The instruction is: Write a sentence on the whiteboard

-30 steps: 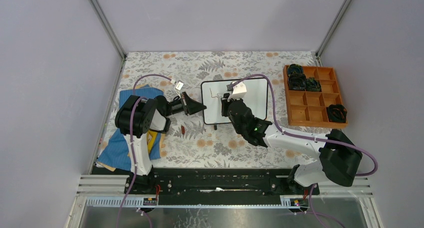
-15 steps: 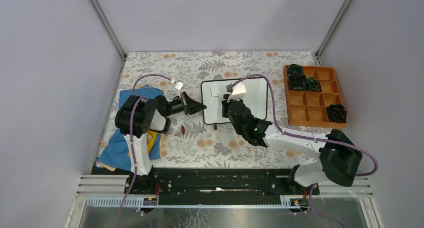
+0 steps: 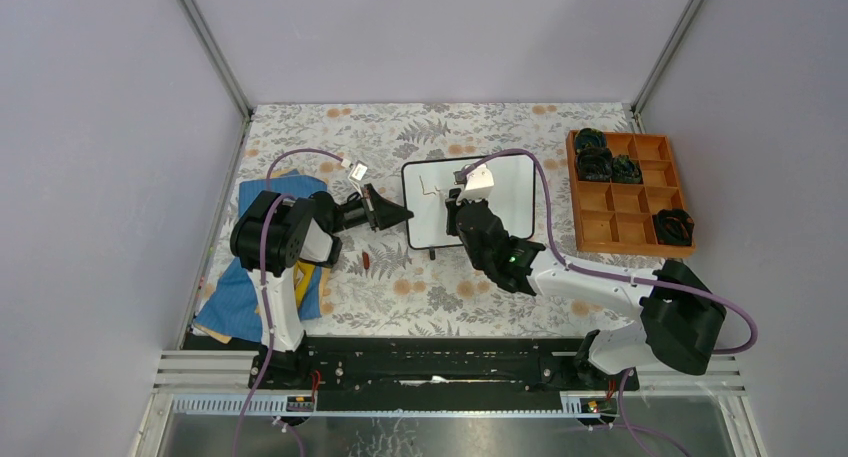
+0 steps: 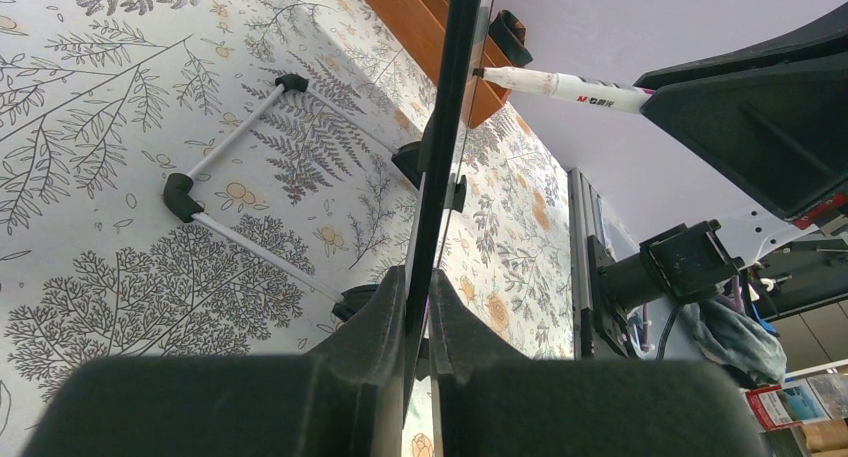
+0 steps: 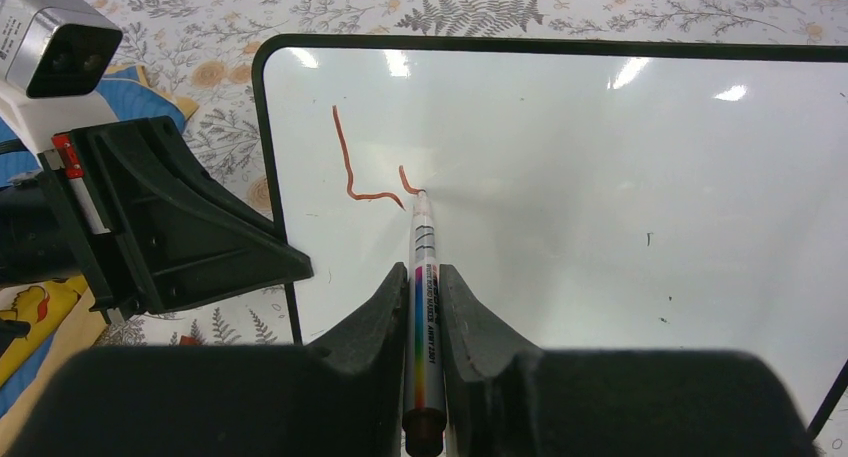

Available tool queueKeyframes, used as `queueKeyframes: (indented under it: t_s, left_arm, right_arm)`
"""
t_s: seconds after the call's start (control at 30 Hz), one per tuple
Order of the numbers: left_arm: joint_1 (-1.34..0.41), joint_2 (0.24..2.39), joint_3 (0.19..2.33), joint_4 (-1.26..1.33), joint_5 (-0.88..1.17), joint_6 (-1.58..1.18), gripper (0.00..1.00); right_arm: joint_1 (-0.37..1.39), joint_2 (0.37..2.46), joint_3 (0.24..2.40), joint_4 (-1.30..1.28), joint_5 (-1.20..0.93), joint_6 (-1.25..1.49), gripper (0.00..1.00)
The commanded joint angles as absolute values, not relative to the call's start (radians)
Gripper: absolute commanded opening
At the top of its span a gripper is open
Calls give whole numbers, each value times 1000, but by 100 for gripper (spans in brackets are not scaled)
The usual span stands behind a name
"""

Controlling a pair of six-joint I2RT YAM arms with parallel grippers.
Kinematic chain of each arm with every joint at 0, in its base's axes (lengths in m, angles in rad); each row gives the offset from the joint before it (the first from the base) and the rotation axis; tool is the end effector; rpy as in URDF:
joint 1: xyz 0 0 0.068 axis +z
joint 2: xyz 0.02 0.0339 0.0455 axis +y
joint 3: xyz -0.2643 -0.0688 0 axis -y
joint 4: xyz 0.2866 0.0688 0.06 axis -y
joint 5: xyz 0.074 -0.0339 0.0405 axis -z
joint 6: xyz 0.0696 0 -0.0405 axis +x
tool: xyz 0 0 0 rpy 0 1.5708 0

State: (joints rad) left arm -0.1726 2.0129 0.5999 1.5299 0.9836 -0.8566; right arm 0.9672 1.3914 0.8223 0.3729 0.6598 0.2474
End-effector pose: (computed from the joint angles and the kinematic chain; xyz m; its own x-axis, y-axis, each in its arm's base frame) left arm 0.3340 -0.1170 0.0919 -0.6121 -0.3182 -0.7239 0.6827 0.2494 -0.6869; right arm 0.2469 0.2830 0.2445 -0.1830 0.0754 -0.9802 -0.2727 0.9540 0.1243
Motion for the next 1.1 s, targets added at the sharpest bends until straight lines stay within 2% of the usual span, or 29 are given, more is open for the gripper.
queueKeyframes:
  t_s: [0.0,1.07]
  left_arm:
    - [-181,1997,590,1586,979,-842,0]
    - [-190,1994,590,1568,984,-827,0]
  right_arm:
    - [946,1371,852,352,741,226,0]
    - [941,1410,905,375,629,212,0]
